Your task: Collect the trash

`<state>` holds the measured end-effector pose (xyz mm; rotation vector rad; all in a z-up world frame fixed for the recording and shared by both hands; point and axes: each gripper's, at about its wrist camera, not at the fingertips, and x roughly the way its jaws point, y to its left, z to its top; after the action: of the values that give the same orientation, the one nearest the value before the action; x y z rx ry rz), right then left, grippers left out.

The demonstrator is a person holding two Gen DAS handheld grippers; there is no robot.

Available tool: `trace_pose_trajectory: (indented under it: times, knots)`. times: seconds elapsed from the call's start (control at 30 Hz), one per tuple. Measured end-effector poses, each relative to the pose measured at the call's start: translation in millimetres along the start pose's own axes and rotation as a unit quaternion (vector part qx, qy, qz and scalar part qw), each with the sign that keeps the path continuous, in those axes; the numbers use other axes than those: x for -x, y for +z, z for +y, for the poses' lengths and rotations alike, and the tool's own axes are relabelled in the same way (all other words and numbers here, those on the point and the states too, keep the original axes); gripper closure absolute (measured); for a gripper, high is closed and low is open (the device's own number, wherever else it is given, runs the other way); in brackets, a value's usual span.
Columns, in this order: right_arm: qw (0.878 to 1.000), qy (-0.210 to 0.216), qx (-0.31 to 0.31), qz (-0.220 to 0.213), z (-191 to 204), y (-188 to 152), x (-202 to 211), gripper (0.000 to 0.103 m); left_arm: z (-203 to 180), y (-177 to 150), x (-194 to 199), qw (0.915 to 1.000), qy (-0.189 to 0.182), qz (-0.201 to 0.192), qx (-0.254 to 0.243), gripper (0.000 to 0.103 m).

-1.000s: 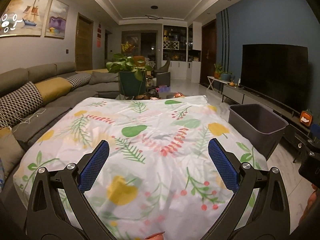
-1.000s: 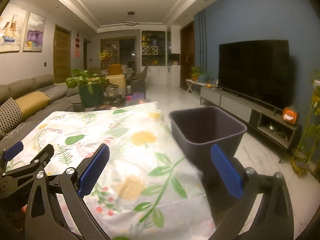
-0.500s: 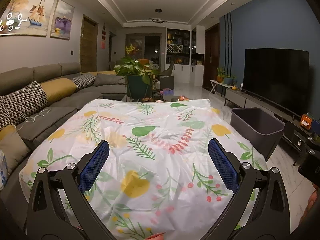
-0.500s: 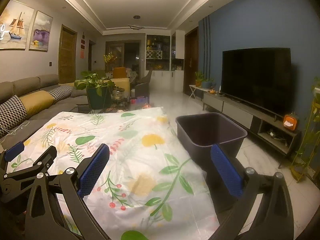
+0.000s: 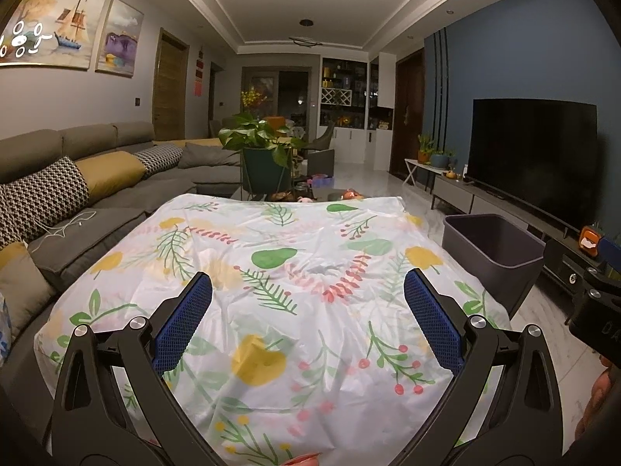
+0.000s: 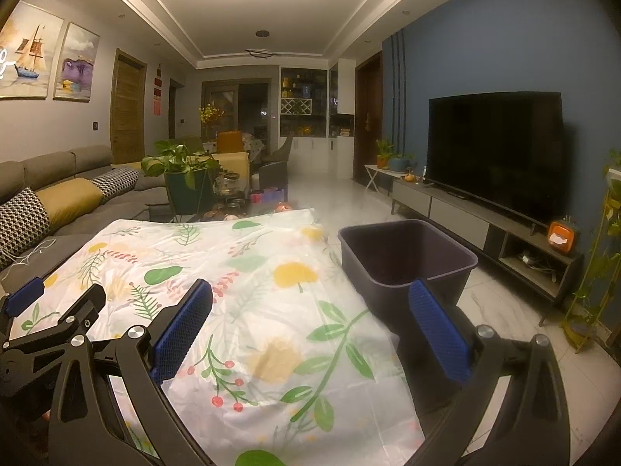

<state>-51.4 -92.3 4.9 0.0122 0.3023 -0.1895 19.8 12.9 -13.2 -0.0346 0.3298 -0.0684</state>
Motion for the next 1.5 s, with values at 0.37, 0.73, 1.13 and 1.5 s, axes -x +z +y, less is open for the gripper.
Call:
trace_pose_trajectory:
  times: [0.37, 0.73, 1.13, 1.5]
  knots:
    - [1.0, 0.0, 0.001, -0.002, 0.9, 1.3, 1.4, 0.005, 0.8, 3.2, 4.7, 1.0, -0.004, -0.005, 0.003, 0.005]
    - [1.0, -0.003, -0.001, -0.003, 1.4, 3.2, 1.0, 0.005, -0.7, 5.2, 7.2, 0.9999, -0.007, -0.01, 0.003, 0.005]
    - [1.0, -0.003, -0.002, -0.004, 1.4, 3.9, 2.2, 0.005, 0.0, 6.0, 9.0, 0.9999, -0.007, -0.013, 0.003, 0.005]
    - [1.0, -0.003, -0.002, -0.004, 0.9, 3.8, 2.4, 0.005, 0.0, 6.1, 10.0, 0.9999, -0.009, -0.012, 0.004, 0.005]
